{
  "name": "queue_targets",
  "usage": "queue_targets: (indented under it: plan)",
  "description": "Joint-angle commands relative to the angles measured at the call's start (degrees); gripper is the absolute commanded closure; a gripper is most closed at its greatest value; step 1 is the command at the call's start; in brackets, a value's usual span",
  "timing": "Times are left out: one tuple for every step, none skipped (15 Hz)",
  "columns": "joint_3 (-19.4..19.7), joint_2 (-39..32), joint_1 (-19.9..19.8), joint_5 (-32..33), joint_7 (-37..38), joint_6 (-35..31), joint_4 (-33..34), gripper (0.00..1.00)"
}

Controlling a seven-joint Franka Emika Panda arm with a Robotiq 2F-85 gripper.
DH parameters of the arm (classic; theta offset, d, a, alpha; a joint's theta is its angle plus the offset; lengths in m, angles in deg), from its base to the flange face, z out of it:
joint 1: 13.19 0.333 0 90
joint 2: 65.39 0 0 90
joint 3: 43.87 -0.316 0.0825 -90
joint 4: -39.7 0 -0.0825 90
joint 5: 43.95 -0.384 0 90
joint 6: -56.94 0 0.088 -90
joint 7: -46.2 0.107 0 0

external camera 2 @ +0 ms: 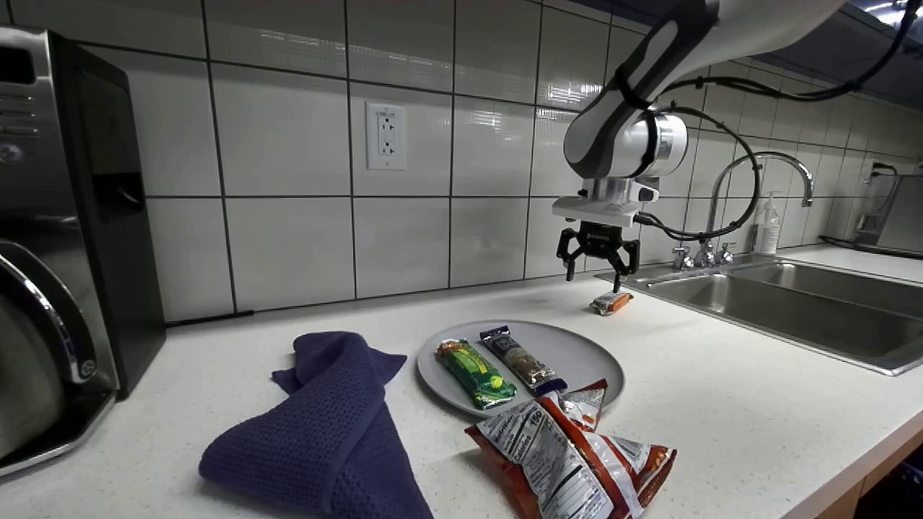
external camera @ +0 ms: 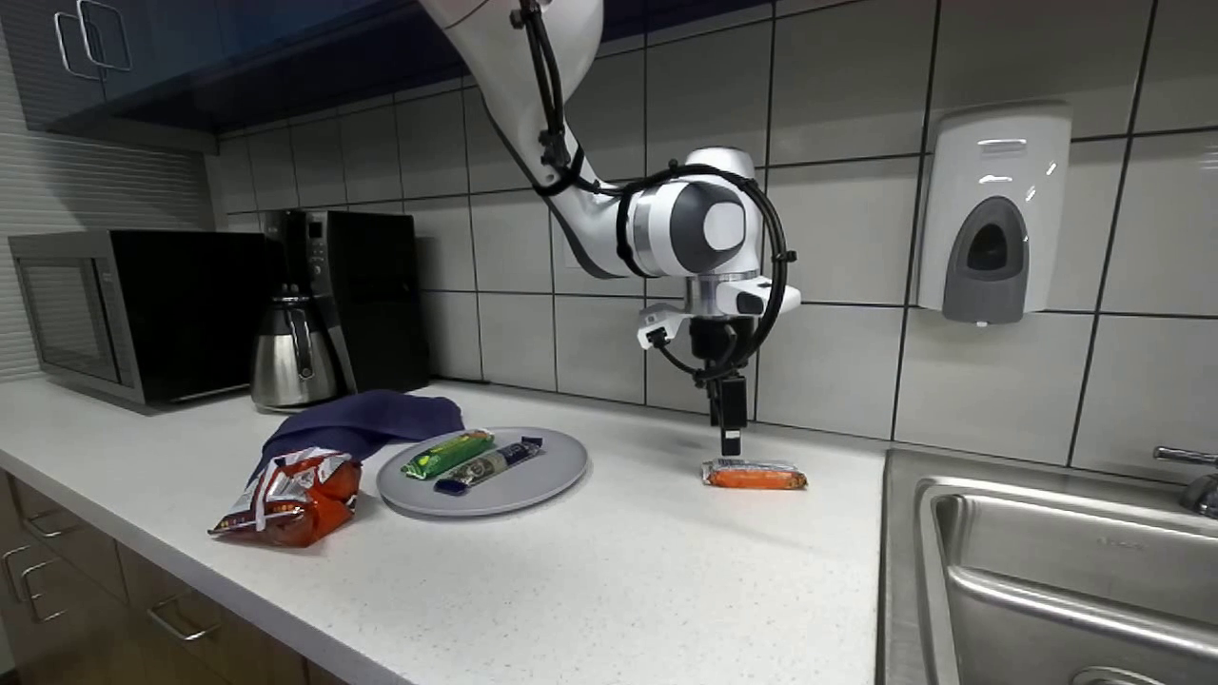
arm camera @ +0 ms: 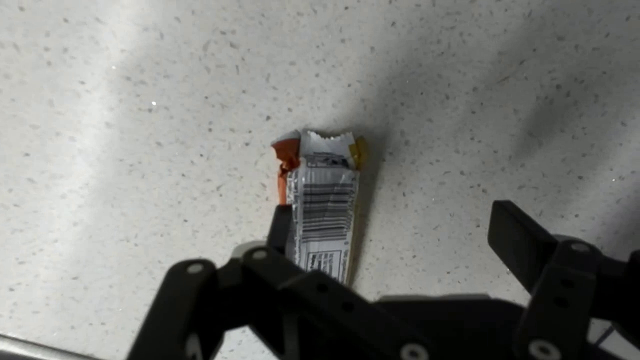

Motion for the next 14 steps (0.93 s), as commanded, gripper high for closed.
queue_targets:
  plan:
    - [-0.01,-0.22,-0.06,-0.06,0.11,0.16,0.41,0.0]
    - [-0.02,-0.31,-0.07,-0.07,0.22,0.17,0.57,0.0]
    - [-0.01,-0.34,-0.07,-0.08,0.28,0.17,0.63,0.0]
    - [-0.01,-0.34,-0.08,-0.08,0.31,0.17,0.67,0.0]
    - [-0.01,-0.35,-0.08,-0.08,0.32,0.17,0.7,0.0]
    - [-0.01,-0.36,-0.09,-0.08,0.32,0.17,0.73,0.0]
    - [-0.01,-0.36,-0.09,-0.08,0.33,0.17,0.74,0.0]
    - [-0.01,-0.38,-0.09,-0.08,0.33,0.17,0.76,0.0]
    - [-0.01,-0.4,-0.09,-0.08,0.33,0.17,0.78,0.0]
    - [0.31,-0.38,0.12,0.04,1.07,0.11,0.58,0.0]
    - [0.41,-0.24,0.22,-0.08,1.58,-0.1,0.26,0.0]
    - [0.68,-0.09,0.46,0.04,2.2,-0.44,-0.11,0.0]
    - [0.77,0.07,0.53,0.0,2.56,-0.55,-0.42,0.0]
    - [0.98,0.24,0.6,0.04,3.14,-0.68,-0.7,0.0]
